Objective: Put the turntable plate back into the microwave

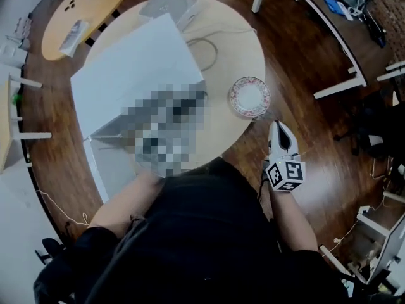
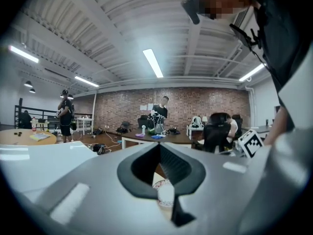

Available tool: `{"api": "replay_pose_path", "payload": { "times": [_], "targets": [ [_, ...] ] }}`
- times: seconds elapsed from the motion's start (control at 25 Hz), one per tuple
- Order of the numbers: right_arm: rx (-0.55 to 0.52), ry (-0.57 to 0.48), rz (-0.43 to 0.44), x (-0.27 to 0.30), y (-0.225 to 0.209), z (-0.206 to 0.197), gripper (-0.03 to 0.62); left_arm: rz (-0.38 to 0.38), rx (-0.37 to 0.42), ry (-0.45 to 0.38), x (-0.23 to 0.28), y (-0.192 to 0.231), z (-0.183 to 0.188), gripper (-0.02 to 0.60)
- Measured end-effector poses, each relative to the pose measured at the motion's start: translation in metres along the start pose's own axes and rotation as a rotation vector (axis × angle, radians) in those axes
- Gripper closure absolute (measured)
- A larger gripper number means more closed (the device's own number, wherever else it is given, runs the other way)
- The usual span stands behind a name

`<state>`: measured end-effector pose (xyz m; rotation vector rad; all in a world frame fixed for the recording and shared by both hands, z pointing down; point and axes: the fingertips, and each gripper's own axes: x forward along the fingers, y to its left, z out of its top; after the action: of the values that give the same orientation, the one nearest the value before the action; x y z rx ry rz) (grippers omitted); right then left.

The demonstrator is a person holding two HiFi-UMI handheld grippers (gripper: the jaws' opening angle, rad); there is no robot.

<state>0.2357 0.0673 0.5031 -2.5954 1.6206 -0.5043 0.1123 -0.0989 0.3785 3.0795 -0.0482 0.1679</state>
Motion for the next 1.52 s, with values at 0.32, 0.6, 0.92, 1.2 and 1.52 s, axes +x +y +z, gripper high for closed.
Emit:
{"api": "replay_pose_path", "payload": {
  "times": [0.32, 0.6, 0.92, 1.2, 1.52],
  "targets": [
    [0.014, 0.033, -0.047, -0.003, -0.046, -0.007, 0.594, -0.106, 0.059, 0.083, 0.060, -0.024, -0.031, 0.577],
    [0.014, 0.061, -0.048, -0.004, -0.057, -0.027, 0.594, -0.112, 0.066, 0.088, 0.076, -0.029, -0.047, 0.577],
    [0.052, 0.077, -0.023, 0.016, -0.063, -0.041, 0.594, -0.116, 0.115, 0.101, 0.094, -0.040, -0.050, 0.535],
    [0.085, 0.108, -0.035, 0.023, -0.080, -0.061, 0.594, -0.134, 0.112, 0.175, 0.105, -0.045, -0.076, 0.511],
    [0.118, 0.136, -0.043, 0.035, -0.091, -0.076, 0.558, -0.162, 0.131, 0.191, 0.112, -0.049, -0.081, 0.499]
  ]
}}
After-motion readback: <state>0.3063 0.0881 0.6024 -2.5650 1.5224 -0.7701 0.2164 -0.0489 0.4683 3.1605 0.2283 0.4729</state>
